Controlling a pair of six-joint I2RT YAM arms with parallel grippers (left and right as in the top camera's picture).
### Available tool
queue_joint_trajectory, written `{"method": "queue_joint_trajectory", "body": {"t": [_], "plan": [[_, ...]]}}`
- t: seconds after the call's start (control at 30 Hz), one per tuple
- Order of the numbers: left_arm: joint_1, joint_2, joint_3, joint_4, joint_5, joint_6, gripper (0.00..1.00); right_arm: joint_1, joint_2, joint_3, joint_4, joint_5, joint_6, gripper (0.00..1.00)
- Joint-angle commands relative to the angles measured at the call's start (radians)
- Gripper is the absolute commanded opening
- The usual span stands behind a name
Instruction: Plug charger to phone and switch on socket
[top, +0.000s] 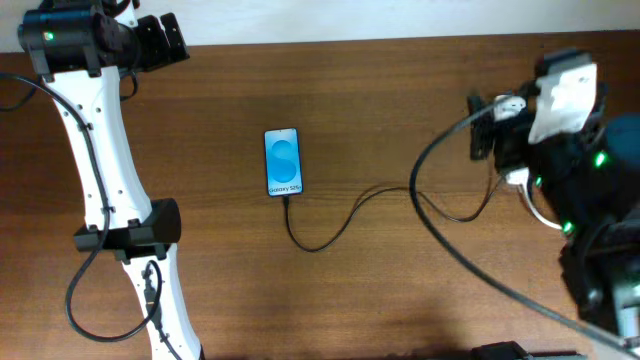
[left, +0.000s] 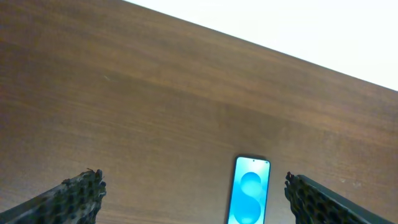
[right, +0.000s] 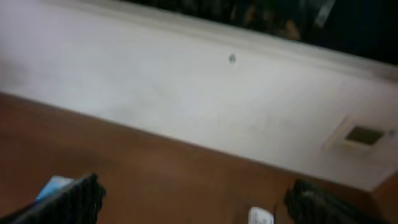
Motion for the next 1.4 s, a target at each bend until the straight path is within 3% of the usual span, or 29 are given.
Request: {"method": "queue_joint_trajectory", "body": {"t": [0.0,0.27,0.5,0.83,0.97,1.37], "plan": [[0.002,-0.006,-0.002,0.002,-0.008,-0.005,0.99,-0.011,-0.133,-0.233,0.151,0.005,-0.001,0.98],[0.002,-0.006,-0.002,0.002,-0.008,-0.005,0.99,-0.011,-0.463,-0.772,0.508,0.005,-0.001,0.98],[0.002,-0.006,-0.002,0.002,-0.008,-0.005,0.99,-0.033,-0.738,-1.093,0.606,0.011,-0.002,0.98],[0.002,-0.006,-0.002,0.002,-0.008,-0.005,0.99,-0.032,-0.977,-1.329,0.598,0.008,0.000,0.99],[0.002,-0.006,-0.002,0.002,-0.008,-0.005,0.99,-0.031,-0.976,-1.329,0.480,-0.010,0.003,0.98],[0.002,-0.006,-0.002,0.002,-0.008,-0.005,0.99,-0.031,-0.976,-1.329,0.482,-0.010,0.003,0.98]]}}
